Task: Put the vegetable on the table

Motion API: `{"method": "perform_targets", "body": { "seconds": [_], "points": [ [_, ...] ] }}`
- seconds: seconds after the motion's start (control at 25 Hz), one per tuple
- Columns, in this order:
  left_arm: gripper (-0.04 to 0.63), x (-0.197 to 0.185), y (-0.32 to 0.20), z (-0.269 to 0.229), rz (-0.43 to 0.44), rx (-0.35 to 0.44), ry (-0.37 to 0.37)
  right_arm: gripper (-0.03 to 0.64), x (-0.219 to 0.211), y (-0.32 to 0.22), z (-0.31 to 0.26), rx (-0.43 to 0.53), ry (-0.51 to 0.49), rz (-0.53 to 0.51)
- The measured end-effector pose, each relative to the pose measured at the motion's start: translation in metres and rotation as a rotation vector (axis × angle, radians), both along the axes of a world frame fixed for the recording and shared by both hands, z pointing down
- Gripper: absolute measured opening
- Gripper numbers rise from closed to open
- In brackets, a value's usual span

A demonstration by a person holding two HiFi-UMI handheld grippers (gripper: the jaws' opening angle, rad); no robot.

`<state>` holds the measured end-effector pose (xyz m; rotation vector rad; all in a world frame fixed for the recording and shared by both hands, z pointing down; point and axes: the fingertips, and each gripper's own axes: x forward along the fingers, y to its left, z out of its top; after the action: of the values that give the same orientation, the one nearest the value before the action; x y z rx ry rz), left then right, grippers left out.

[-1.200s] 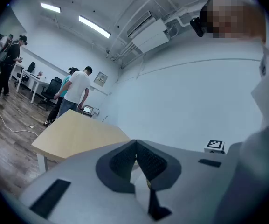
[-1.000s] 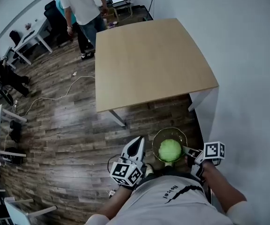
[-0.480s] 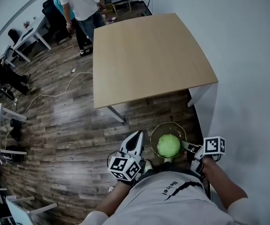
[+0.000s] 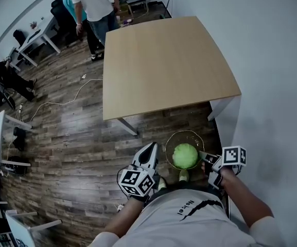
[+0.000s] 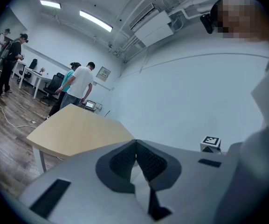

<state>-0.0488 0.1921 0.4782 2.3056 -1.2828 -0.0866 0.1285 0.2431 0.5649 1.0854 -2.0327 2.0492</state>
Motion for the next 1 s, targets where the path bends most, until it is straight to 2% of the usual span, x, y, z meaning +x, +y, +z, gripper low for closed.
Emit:
{"method": "perform_targets", "body": {
  "seconds": [0.32,0.56,0.84,1.0],
  "points": [
    [0.012,0.030,-0.021,0.003,-0.031,-0.021,-0.005,0.028,0.023,-0.035,0.005,0.011,0.002,-0.039],
    [0.012,0.039,-0.036,0.011,-0.079,-0.043,-0.008,0.028,0.038,-0.059,0.017,-0.001,0.011,-0.039],
    [0.012,0.037,-0.061,0.031,-0.081,-0.067,-0.025,0.028,0.030,-0.091,0.036,-0.018,-0.004,0.011],
    [0.012,0.028,-0.096,0.036,-0.068,-0.059,-0.031,0.029,0.018,-0.122,0.042,-0.022,-0.004,0.034]
  ]
}}
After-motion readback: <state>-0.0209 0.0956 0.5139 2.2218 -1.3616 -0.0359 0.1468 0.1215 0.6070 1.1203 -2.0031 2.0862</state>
